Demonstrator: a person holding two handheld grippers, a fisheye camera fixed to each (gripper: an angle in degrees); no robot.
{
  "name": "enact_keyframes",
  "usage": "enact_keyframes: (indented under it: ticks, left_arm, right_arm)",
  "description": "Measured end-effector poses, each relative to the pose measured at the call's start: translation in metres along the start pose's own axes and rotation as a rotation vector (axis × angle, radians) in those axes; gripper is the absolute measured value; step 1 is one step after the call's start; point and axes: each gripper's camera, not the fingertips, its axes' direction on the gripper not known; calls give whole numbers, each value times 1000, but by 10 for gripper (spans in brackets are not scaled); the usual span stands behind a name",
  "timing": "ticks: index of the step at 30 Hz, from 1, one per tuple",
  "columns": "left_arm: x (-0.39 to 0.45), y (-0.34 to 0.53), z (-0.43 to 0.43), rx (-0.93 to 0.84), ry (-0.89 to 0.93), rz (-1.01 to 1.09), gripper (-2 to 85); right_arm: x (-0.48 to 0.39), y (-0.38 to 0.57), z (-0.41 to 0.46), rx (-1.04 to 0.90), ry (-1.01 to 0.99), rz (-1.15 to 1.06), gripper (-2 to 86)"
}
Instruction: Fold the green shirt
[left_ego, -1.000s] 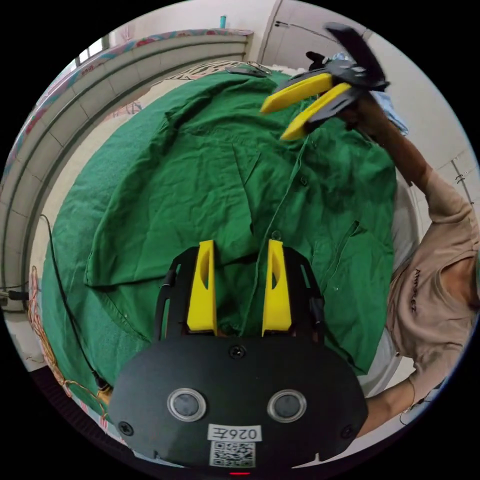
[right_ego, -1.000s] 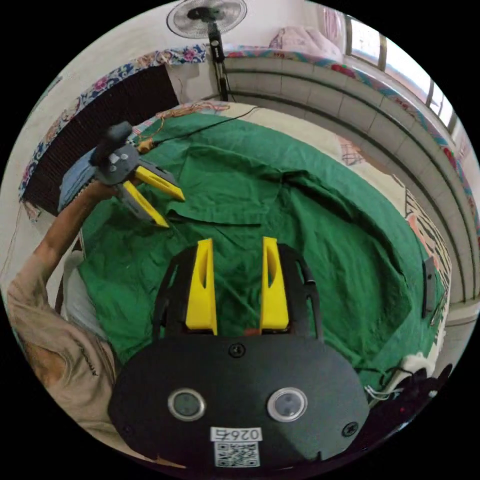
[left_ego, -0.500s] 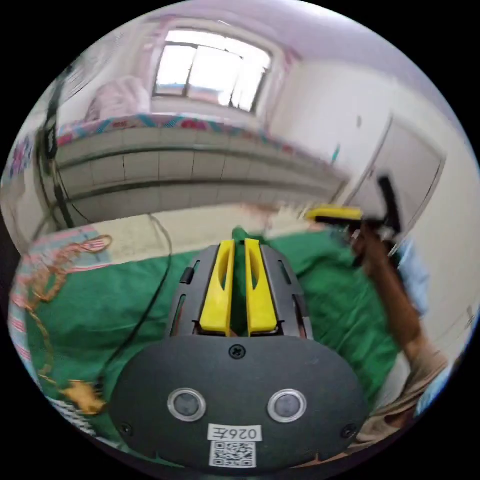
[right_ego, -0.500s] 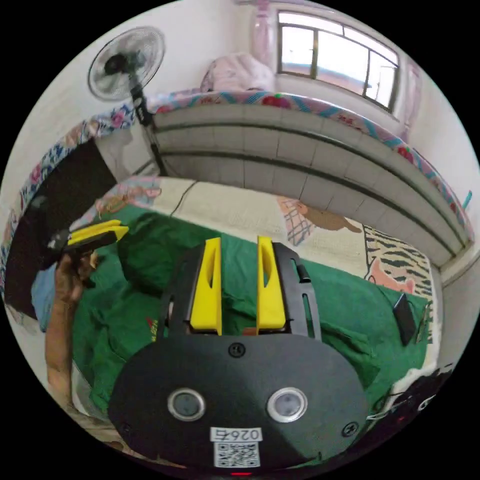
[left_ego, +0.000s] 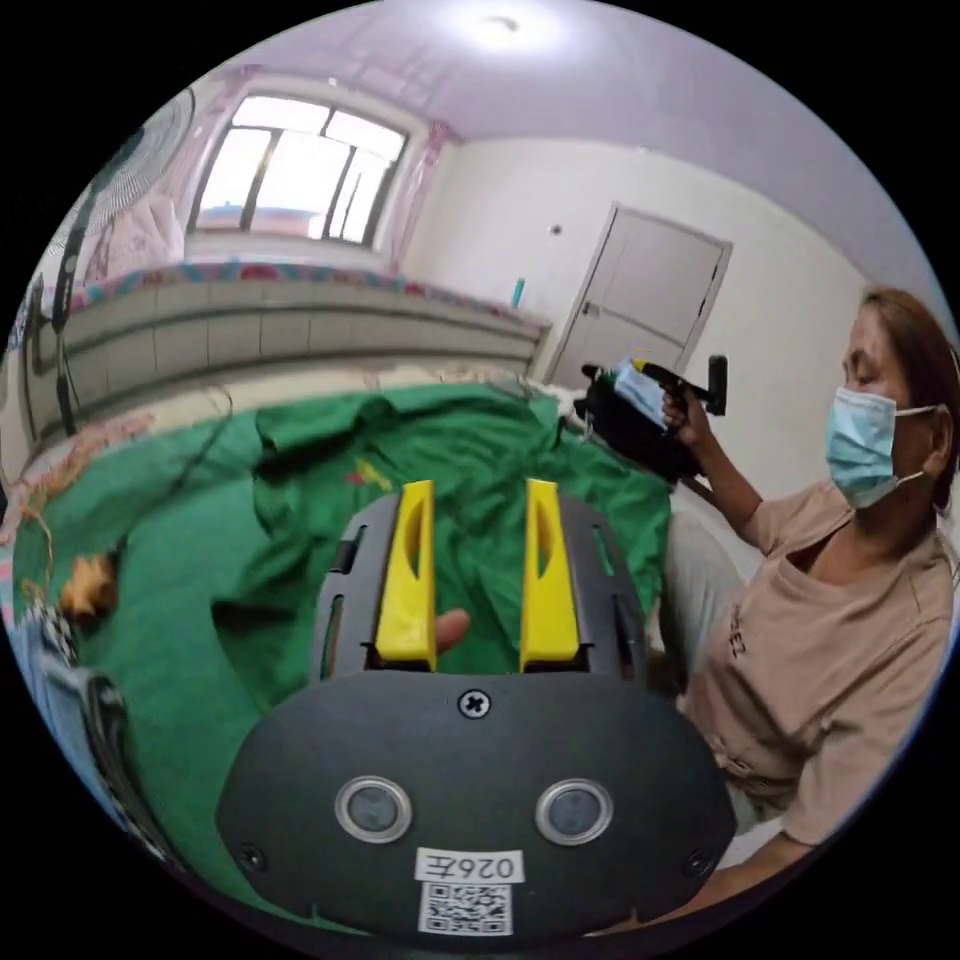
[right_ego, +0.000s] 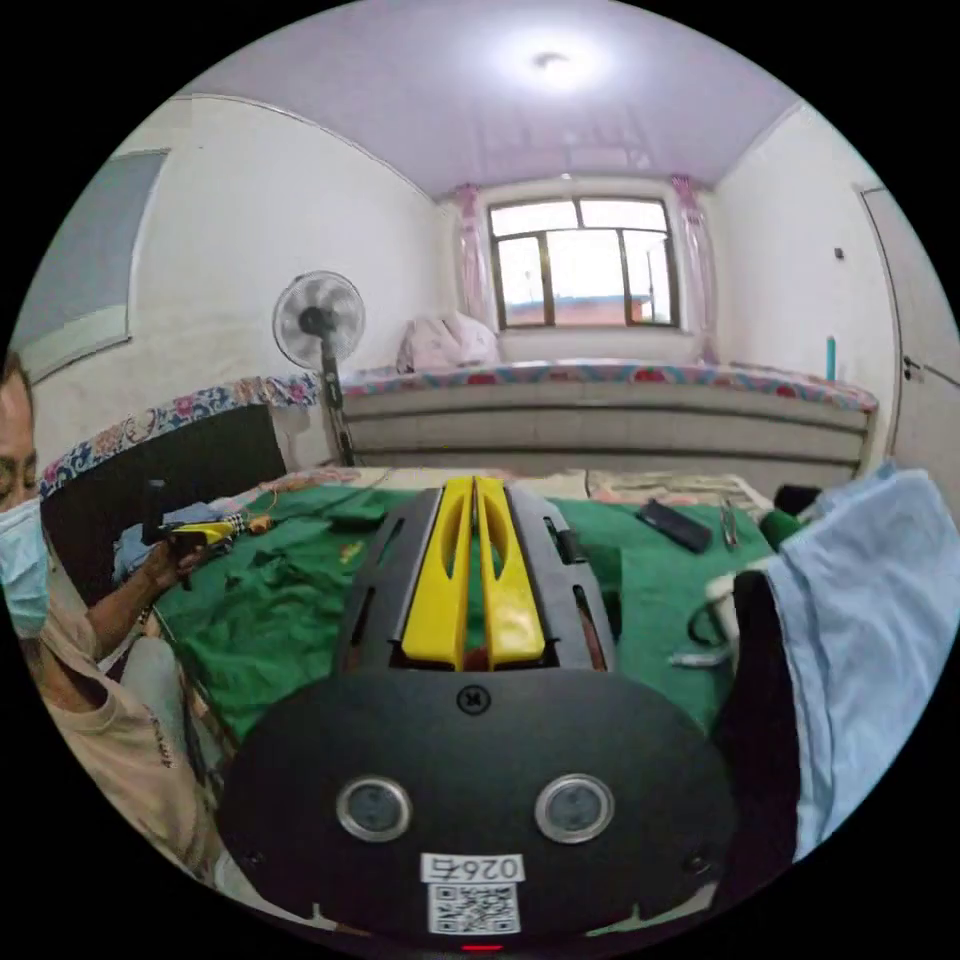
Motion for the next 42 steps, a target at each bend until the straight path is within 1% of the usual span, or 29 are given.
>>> enact_keyframes:
  ticks: [2, 5, 7, 9, 11, 12, 13, 14, 15, 16, 17, 19, 21, 23, 25, 27, 28, 29, 30, 32, 33, 34, 35, 36, 37, 38, 39, 40, 42]
  left_arm:
    - [22, 27, 13, -137, 26, -116, 191]
    - [60, 53, 21, -190, 12, -178, 203]
    - [88, 60, 29, -222, -1, -155, 213]
    - [117, 63, 47, -290, -31, -121, 239]
    - [147, 60, 103, -560, -116, -38, 260]
    - [154, 59, 119, -638, -188, -1, 260]
    - [173, 56, 141, -744, -383, 144, 236]
    - [187, 48, 150, -795, -377, 227, 196]
    - [190, 42, 150, -819, -357, 237, 169]
    - [197, 33, 139, -808, -292, 241, 100]
    - [203, 26, 113, -709, -290, 231, 16]
    - [212, 28, 67, -556, -228, 239, 4]
    - [215, 42, 32, -475, -204, 241, 0]
    - [208, 63, 5, -474, -93, 215, -3]
    - [199, 69, -12, -440, -44, 168, -2]
    - [185, 63, -34, -275, -60, 91, 3]
    - [177, 54, -43, -146, -70, 59, 9]
    - [168, 43, -42, -52, -81, 34, 53]
    - [162, 36, -36, -32, -86, 21, 76]
    - [139, 2, 19, -127, -142, -6, 146]
    - [132, -6, 39, -180, -160, -16, 153]
    - [117, -16, 86, -344, -200, -37, 136]
    - [101, -18, 137, -593, -217, -72, 89]
    - [96, -13, 161, -722, -220, -89, 65]
    - [102, -18, 165, -708, -244, -19, 17]
    - [113, -24, 155, -710, -257, 49, 8]
    - [119, -25, 149, -716, -262, 83, 3]
    - [132, -23, 135, -719, -267, 166, -1]
    - [145, -14, 118, -748, -181, 223, -5]
  right_arm:
    - [26, 31, -9, -129, 70, 58, -8]
    - [64, 86, -6, -354, 117, 171, 22]
    - [80, 116, 6, -478, 63, 249, 66]
    - [89, 146, 28, -575, -79, 342, 116]
    - [86, 158, 50, -607, -161, 385, 137]
    - [77, 154, 58, -619, -94, 360, 138]
    - [71, 148, 61, -639, -67, 322, 138]
    - [57, 135, 66, -659, -143, 231, 48]
    - [43, 120, 67, -647, -243, 184, -1]
    - [35, 112, 64, -646, -259, 145, -5]
    - [20, 95, 50, -619, -204, 50, -10]
    - [5, 77, 11, -536, 10, -70, -13]
    - [11, 79, -20, -527, 337, -152, -11]
    - [32, 90, -25, -577, 338, -88, -4]
    - [49, 99, -31, -550, 287, 13, 5]
    - [50, 101, -36, -453, 293, 68, 41]
    - [49, 99, -36, -425, 283, 78, 52]
    - [46, 94, -32, -373, 239, 88, 73]
    - [42, 86, -21, -334, 167, 80, 77]
    - [38, 75, 12, -337, 43, 71, 84]
    - [35, 70, 45, -393, 1, 65, 93]
    - [34, 69, 65, -439, -5, 59, 98]
    - [29, 72, 107, -573, 0, 31, 86]
    - [23, 82, 147, -770, -23, -23, 51]
    - [16, 89, 161, -861, -68, -66, 37]
    - [4, 97, 166, -906, -55, -139, 7]
    - [-9, 97, 149, -870, -21, -243, 0]
    - [-13, 98, 140, -871, -21, -272, -4]
    - [-17, 97, 85, -779, -163, -312, -9]
